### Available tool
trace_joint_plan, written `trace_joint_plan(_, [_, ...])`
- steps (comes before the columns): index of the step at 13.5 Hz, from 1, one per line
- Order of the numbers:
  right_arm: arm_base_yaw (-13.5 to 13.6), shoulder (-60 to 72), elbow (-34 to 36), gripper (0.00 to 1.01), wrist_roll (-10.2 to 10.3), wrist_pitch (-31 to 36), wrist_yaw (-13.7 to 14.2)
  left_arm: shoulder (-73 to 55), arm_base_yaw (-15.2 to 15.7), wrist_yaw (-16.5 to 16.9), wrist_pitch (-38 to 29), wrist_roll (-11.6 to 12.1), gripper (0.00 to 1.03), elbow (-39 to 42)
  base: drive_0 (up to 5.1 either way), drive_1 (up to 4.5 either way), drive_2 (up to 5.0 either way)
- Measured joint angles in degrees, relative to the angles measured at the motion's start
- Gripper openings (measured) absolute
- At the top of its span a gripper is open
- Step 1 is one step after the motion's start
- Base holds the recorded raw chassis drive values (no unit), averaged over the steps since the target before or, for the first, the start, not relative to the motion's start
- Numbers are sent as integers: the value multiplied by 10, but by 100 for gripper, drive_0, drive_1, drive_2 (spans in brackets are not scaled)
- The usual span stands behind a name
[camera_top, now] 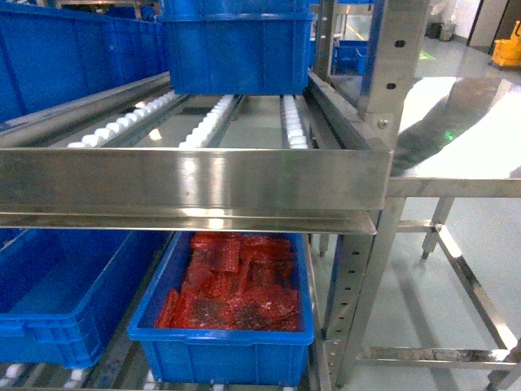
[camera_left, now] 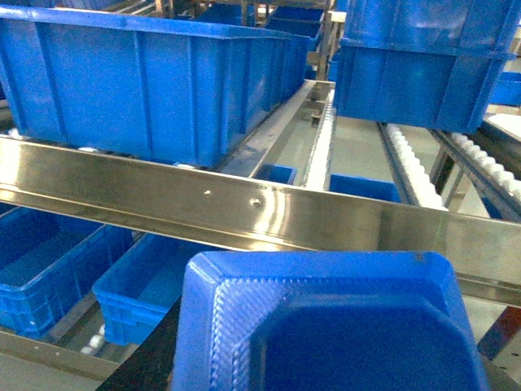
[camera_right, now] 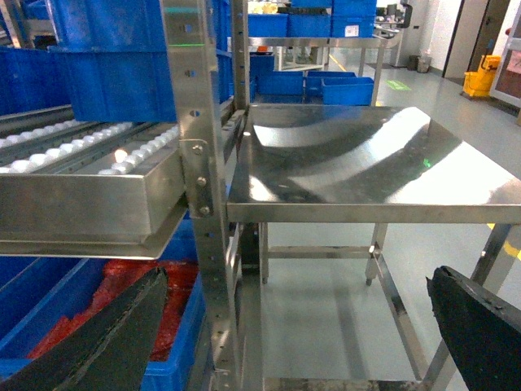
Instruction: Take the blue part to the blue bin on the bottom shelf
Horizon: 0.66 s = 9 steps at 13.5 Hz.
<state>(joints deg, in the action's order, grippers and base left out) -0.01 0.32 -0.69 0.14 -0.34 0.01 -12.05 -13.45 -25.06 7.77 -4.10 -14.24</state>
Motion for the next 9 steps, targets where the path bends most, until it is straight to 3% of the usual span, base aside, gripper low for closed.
trace_joint_plan(9, [0,0,0,98,0,1,0,0,0,0,0,0,43,0,-501,244,244])
